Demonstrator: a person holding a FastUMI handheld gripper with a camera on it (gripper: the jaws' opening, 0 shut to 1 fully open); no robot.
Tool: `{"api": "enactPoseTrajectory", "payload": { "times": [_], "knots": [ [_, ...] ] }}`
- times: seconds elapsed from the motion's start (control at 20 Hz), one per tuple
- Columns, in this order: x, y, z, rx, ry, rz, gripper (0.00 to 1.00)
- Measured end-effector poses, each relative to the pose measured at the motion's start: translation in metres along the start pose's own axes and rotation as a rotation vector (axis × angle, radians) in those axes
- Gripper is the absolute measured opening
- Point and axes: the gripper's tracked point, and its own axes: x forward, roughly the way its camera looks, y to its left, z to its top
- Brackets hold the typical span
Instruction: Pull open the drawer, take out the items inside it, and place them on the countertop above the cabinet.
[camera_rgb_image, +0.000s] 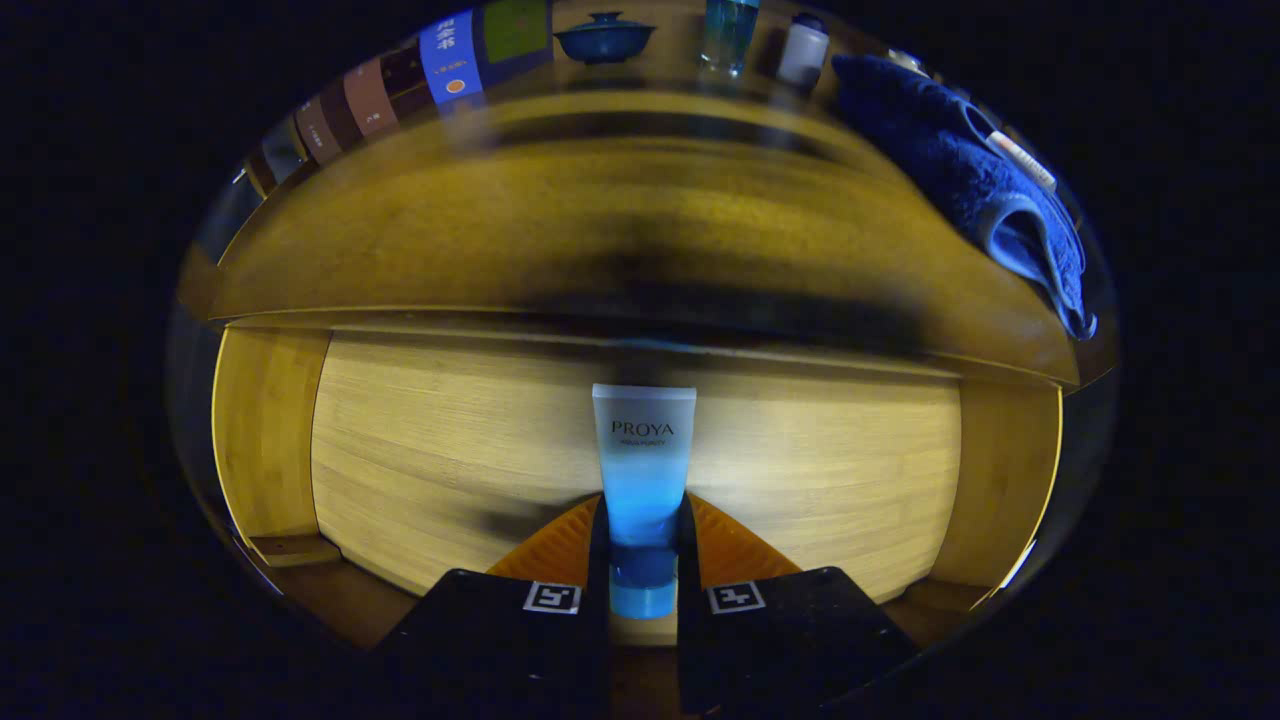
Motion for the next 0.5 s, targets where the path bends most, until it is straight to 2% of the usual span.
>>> {"api": "enactPoseTrajectory", "payload": {
  "times": [0.1, 0.3, 0.5],
  "knots": [
    [-0.008, 0.007, 0.01, 0.028, -0.032, 0.045, 0.31],
    [-0.036, 0.008, 0.025, -0.02, -0.102, 0.091, 0.31],
    [-0.078, 0.004, 0.033, -0.011, -0.154, 0.2, 0.31]
  ]
}}
